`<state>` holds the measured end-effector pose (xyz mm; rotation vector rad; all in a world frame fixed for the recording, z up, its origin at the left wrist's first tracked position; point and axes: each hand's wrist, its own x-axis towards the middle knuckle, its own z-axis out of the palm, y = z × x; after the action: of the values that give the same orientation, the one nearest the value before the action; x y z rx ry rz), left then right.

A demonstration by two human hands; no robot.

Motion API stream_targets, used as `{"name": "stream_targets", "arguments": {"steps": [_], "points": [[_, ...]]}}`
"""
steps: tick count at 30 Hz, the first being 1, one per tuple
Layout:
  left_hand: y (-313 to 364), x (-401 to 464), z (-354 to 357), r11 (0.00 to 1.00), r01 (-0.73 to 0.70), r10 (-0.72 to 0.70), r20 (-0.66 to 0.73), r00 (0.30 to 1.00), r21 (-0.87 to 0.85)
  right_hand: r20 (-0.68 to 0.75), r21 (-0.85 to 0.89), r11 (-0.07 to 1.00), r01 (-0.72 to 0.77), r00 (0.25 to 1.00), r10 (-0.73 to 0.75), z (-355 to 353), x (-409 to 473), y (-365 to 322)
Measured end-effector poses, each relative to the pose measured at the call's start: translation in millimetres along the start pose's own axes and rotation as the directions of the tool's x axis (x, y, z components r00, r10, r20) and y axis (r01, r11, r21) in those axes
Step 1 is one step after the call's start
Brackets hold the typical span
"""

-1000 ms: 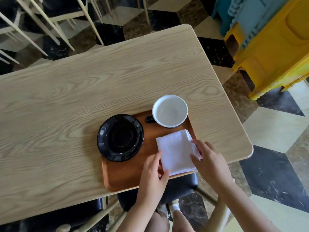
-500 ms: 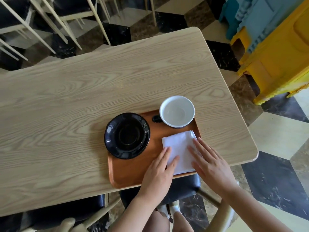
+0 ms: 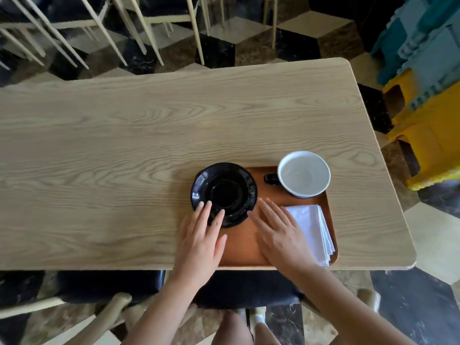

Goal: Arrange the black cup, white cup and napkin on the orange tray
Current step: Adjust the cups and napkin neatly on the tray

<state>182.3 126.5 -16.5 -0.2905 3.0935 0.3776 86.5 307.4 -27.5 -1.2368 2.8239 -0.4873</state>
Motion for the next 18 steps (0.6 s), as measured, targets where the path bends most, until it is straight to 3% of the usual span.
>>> {"name": "stream_targets", "arguments": {"steps": [4,18], "points": [[-23.7,-8.5,2.9,0.998,-0.014,0.011,0.056,0.998,0.057,-0.022,0.008,0.998,0.055,0.998,-0.055,13.0,18.4,0.9],[-28.0,-37.8,4.1,0.998,-0.056,0.056,0.044,0.997,0.004,-0.054,0.012,0.991,0.132,0.99,-0.131,8.5,-7.3,-3.5]]}}
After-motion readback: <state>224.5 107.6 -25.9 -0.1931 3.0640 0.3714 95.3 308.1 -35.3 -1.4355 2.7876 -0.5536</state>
